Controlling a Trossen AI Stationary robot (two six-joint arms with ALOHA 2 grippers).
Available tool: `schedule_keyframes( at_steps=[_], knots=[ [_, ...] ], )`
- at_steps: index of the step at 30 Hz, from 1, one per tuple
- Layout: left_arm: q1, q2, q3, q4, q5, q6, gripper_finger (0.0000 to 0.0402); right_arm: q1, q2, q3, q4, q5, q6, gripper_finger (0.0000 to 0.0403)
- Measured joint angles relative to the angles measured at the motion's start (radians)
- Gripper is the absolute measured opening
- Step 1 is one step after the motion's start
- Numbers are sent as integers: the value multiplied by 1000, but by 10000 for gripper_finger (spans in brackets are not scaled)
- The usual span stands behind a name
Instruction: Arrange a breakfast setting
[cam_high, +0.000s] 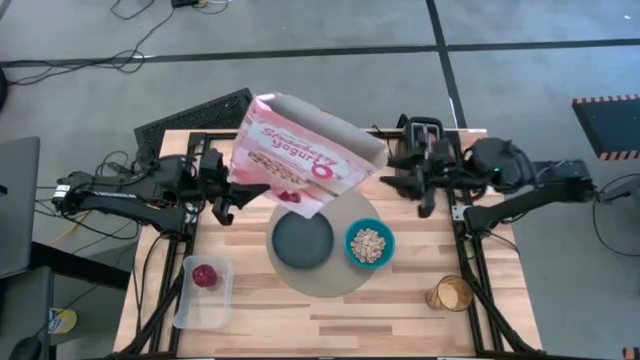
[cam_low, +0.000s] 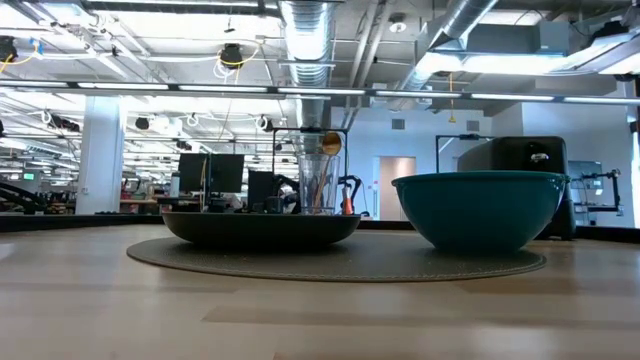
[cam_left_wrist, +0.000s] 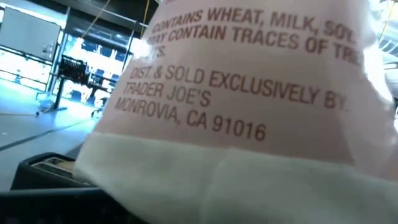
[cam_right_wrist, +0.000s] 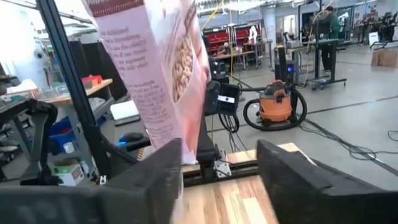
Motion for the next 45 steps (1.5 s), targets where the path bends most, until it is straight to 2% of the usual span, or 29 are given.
schedule_keyframes(
  at_steps=[5, 8, 11, 27, 33, 38, 45],
  knots=[
    [0, 0, 0, 3, -22, -1, 135, 8, 93, 0, 172, 0, -100, 313],
    [0, 0, 0, 6, -59, -2, 135, 29, 146, 0, 307, -3, -203, 341],
    [0, 0, 0, 8, -94, 0, 135, 40, 182, 0, 397, -7, -225, 356],
    [0, -2, 1, 18, -161, 30, 135, -3, 336, 1, 753, 4, -150, 338],
    [0, -2, 1, 14, -168, 33, 135, -27, 379, 3, 777, 4, -137, 331],
    [-2, 6, -1, -12, -133, 38, 135, -63, 396, -5, 702, -5, -54, 330],
    [0, 33, 2, 16, -137, 38, 135, -77, 391, 1, 743, -9, -41, 329]
  ],
)
